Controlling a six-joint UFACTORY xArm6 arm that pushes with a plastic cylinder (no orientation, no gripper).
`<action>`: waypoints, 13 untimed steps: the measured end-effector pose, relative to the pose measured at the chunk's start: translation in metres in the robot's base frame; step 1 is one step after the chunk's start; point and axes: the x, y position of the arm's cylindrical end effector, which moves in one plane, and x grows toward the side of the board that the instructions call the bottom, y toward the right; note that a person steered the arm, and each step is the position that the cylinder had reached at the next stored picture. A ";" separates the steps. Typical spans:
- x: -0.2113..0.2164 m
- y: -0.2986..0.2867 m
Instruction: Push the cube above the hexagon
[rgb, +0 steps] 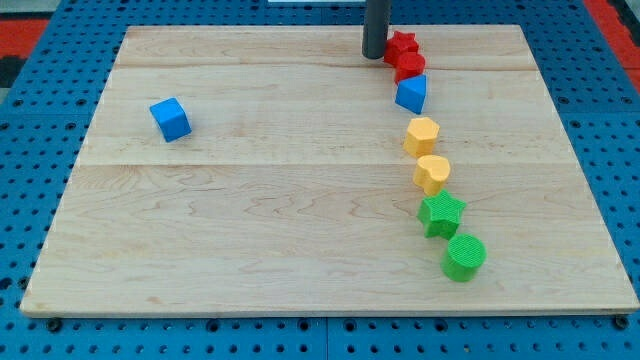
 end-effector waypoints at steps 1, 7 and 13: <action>0.000 0.000; 0.125 -0.263; 0.154 -0.142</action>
